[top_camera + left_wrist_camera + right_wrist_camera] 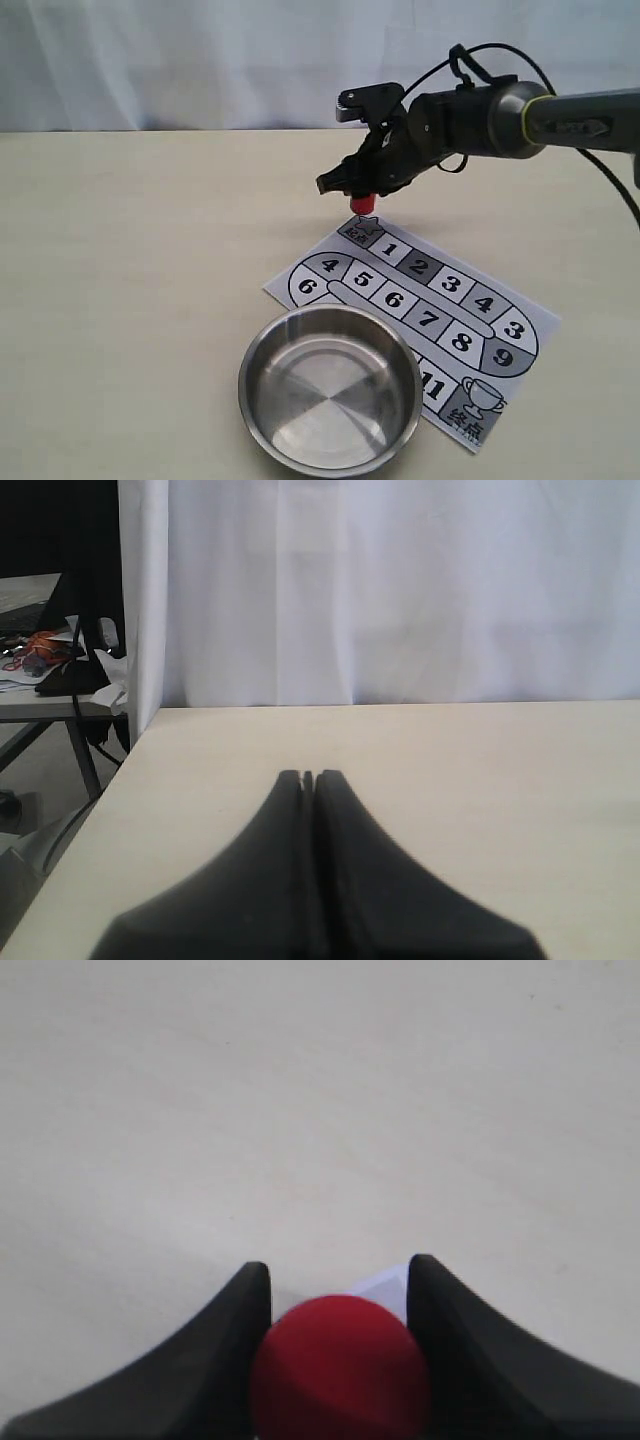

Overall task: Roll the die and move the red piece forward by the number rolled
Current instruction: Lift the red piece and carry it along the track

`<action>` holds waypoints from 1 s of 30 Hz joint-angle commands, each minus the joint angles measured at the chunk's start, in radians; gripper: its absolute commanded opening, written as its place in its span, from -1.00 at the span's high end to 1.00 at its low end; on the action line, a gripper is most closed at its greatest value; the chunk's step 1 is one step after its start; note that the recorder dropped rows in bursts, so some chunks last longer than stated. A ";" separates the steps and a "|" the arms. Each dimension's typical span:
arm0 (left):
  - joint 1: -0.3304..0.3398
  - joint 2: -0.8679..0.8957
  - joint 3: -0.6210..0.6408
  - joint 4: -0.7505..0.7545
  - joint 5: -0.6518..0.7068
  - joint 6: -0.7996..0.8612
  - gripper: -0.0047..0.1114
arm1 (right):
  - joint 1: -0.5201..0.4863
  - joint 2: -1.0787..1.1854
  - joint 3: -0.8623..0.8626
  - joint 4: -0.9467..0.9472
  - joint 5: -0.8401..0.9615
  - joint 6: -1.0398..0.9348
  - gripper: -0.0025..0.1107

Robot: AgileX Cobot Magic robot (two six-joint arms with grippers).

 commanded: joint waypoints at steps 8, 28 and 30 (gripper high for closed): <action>0.000 -0.001 -0.005 -0.001 -0.010 -0.002 0.92 | -0.002 -0.074 0.055 -0.053 0.126 -0.008 0.89; 0.000 -0.001 -0.005 -0.001 -0.010 -0.002 0.92 | -0.036 -0.080 0.241 -0.084 -0.136 0.063 0.89; 0.000 -0.001 -0.005 -0.001 -0.010 -0.002 0.92 | -0.044 -0.071 0.275 -0.044 -0.191 0.063 0.89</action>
